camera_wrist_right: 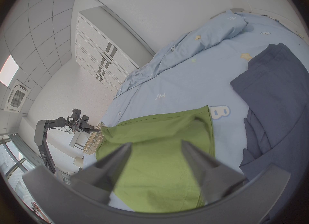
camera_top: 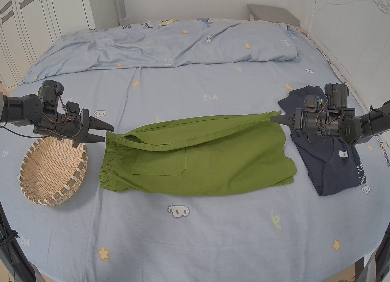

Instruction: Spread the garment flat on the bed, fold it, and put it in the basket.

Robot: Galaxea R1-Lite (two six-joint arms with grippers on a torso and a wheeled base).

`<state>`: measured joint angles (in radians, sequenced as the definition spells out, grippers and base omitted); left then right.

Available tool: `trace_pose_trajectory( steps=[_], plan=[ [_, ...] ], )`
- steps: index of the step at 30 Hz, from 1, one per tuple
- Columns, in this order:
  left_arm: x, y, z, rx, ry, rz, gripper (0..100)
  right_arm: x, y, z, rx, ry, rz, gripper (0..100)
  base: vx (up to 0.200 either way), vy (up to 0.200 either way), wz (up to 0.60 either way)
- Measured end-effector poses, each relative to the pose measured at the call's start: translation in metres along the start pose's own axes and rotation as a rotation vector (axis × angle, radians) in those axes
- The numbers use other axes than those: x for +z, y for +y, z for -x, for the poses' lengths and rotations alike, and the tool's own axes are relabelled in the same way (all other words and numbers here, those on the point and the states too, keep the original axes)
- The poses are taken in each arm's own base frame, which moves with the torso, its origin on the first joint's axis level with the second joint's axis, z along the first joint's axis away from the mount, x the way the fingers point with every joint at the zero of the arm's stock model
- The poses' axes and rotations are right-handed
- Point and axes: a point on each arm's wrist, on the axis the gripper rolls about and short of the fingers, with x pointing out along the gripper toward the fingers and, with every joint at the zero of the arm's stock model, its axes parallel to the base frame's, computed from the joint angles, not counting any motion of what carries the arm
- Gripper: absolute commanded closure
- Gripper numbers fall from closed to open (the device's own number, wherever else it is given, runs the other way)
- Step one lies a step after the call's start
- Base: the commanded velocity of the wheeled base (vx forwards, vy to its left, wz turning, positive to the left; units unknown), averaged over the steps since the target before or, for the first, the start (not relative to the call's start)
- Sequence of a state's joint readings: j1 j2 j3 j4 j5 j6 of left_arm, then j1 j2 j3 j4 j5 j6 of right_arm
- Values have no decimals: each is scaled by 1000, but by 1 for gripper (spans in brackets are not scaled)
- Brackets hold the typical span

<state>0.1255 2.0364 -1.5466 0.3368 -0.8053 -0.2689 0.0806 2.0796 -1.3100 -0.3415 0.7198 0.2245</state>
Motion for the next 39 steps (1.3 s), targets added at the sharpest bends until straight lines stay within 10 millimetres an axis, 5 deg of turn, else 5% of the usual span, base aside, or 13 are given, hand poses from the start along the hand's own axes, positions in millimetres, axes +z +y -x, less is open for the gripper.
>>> trace_pose_trajectory(
  steps=[18,33,39],
  plan=[
    [-17,-29,-22,-53,69,-11,0,-4,3,-2,5,13,-5,0,0,0,0],
    [35,-13,-72,-23,-226,88,0,-5,20,4,26,17,17,0,0,0,0],
    [33,-2,-83,-11,-241,137,0,-12,32,3,41,41,19,0,0,0,0]
  ],
)
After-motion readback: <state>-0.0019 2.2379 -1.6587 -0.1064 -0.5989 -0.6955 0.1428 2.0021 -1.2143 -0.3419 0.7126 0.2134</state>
